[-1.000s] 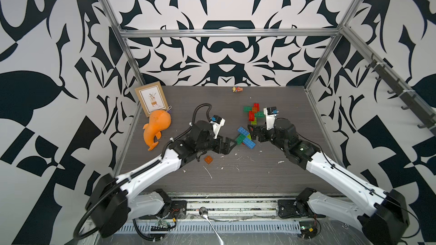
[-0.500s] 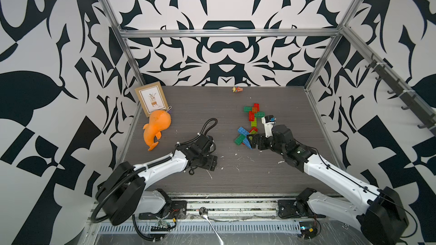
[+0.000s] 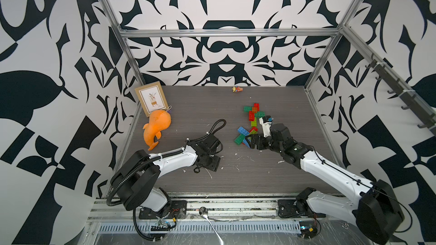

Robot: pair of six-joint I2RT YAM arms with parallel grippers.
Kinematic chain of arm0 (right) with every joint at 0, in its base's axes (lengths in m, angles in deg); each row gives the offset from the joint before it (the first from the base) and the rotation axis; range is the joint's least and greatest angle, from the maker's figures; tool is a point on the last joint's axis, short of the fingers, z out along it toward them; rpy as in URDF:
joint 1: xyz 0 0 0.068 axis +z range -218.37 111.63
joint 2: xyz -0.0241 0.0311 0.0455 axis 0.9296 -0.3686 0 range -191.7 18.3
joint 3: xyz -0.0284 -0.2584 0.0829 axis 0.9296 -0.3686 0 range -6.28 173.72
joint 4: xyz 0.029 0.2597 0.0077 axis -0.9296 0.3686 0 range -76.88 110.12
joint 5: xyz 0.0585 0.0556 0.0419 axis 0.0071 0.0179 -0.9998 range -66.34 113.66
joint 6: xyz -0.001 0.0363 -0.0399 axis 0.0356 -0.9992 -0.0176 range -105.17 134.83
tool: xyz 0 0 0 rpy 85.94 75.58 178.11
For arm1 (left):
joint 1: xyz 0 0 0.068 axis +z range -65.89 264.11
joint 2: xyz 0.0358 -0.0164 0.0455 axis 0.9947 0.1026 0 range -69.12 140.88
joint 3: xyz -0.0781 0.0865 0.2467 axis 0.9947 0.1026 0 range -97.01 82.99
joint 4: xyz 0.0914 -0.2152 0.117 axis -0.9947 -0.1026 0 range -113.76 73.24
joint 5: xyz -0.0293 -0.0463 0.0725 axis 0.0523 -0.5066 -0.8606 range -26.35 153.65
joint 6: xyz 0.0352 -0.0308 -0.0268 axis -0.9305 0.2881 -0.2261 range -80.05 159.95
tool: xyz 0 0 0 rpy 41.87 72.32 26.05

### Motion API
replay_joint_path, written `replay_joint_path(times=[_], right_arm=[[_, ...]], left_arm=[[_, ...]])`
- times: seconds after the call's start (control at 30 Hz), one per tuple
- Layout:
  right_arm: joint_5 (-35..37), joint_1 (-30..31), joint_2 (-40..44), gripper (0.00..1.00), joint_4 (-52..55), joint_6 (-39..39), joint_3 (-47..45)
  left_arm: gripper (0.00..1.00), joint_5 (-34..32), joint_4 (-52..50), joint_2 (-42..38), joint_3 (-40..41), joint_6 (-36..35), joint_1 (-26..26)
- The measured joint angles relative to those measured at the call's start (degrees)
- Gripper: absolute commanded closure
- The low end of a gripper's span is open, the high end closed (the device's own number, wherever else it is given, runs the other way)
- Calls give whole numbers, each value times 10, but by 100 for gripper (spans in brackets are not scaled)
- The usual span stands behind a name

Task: Assemble a small pinwheel with lego
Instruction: Pick up the lego brick from the center of the board.

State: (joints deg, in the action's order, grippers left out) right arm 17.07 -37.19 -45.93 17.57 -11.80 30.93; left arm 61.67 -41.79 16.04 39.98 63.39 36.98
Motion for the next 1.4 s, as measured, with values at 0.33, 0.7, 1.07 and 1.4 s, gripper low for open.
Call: replay_joint_path(times=[0.33, 0.7, 1.07, 1.4], right_arm=[[-14, -1, -8, 7, -3, -1, 0], [-20, -3, -14, 7, -4, -2, 0], [-22, -4, -26, 7, -4, -2, 0], [-28, -4, -36, 8, -3, -2, 0]], left_arm=[[27, -47, 6, 43, -44, 21, -69], [39, -81, -2, 44, -47, 34, -78], [44, -87, -1, 85, -76, 56, -78], [51, -96, -7, 91, -83, 100, -83]])
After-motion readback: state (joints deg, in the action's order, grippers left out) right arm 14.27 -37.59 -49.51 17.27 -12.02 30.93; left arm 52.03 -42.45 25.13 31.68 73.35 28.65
